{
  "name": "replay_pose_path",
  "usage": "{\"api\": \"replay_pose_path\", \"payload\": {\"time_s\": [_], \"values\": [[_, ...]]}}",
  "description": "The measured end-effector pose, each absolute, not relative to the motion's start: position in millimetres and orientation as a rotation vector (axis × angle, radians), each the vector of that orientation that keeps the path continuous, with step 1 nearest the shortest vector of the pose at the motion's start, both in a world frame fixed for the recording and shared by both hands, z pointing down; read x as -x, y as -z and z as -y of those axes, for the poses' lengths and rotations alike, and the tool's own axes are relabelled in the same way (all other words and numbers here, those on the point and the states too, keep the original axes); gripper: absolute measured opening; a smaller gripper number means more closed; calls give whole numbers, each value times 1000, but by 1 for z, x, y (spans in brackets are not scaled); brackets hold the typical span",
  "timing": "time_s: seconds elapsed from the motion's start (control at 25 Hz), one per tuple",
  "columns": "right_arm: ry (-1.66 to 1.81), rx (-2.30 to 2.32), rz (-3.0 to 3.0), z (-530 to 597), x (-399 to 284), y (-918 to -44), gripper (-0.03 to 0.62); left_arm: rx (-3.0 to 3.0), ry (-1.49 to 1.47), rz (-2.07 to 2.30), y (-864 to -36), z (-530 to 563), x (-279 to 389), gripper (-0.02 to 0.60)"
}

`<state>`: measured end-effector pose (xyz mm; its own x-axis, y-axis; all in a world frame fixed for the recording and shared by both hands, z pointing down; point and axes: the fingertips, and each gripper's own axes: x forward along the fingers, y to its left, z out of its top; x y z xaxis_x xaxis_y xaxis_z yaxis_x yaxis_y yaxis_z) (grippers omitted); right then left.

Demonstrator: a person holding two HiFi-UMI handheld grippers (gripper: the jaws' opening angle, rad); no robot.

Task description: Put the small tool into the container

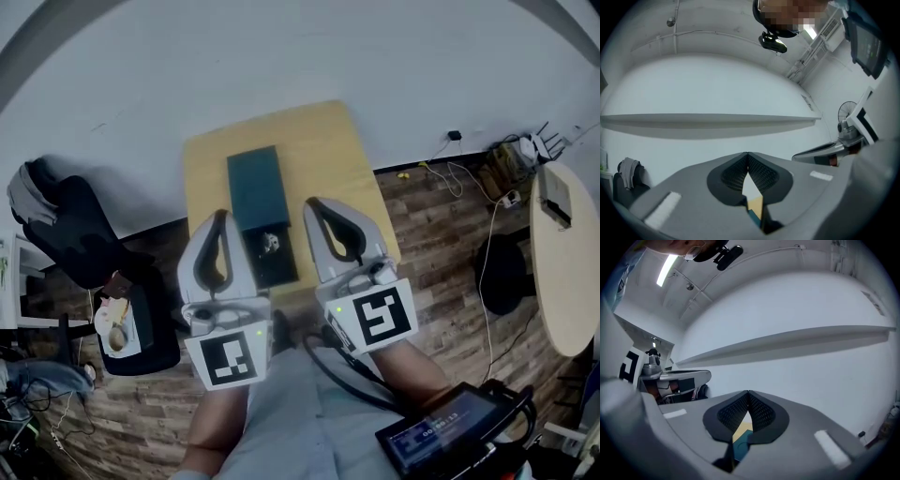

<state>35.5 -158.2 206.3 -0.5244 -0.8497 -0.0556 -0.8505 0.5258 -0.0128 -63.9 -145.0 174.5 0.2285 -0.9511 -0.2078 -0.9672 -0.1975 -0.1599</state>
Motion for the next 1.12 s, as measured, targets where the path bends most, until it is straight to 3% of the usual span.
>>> {"api": "replay_pose_path", "payload": {"time_s": [1.12], "values": [[-57,1436,-2681,158,-15,-195,0,2203,-65,-1830,-169,144,80,11]]}}
